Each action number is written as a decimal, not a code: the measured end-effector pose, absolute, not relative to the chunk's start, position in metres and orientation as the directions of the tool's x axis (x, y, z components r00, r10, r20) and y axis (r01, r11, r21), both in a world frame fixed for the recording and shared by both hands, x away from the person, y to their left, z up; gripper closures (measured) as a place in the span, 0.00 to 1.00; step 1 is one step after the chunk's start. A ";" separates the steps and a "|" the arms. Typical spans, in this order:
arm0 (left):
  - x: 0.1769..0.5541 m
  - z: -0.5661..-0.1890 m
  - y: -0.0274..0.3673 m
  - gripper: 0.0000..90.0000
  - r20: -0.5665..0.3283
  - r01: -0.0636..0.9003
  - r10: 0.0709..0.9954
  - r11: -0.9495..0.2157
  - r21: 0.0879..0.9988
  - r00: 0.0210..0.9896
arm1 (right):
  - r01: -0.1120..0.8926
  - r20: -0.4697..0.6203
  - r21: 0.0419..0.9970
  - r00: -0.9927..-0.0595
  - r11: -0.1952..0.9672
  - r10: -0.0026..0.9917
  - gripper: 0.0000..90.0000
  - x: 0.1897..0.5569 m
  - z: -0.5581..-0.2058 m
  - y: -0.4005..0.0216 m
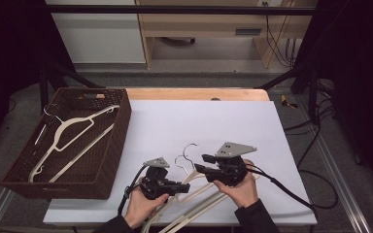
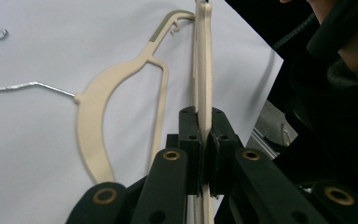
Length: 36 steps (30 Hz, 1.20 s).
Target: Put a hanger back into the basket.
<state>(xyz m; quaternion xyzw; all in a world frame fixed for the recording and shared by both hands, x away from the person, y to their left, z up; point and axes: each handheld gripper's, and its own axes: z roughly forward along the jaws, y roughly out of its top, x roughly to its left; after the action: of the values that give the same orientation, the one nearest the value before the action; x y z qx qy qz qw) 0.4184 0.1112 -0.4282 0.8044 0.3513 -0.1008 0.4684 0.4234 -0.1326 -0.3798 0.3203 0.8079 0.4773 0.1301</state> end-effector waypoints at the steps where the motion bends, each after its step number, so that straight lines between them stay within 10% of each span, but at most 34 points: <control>1: 0.418 -0.428 0.111 0.96 -0.491 0.660 0.471 -0.314 0.683 0.733 | 0.393 0.096 0.855 -0.761 0.339 0.642 0.61 0.423 -0.380 -0.133; 13: 0.408 -0.394 0.134 0.96 -0.384 0.570 0.492 -0.308 0.762 0.781 | 0.324 0.070 0.921 -0.679 0.214 0.730 0.24 0.416 -0.372 -0.187; 36: 0.405 -0.347 0.187 0.96 -0.186 0.402 0.511 -0.352 0.845 0.839 | 0.299 0.046 0.940 -0.589 0.164 0.807 0.12 0.415 -0.373 -0.213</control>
<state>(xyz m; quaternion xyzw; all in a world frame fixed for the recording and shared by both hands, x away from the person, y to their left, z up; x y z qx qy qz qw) 0.4046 0.1866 -0.3474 0.8203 0.2783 0.0548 0.4966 0.4152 -0.2134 -0.3731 0.3823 0.7230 0.5212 0.2439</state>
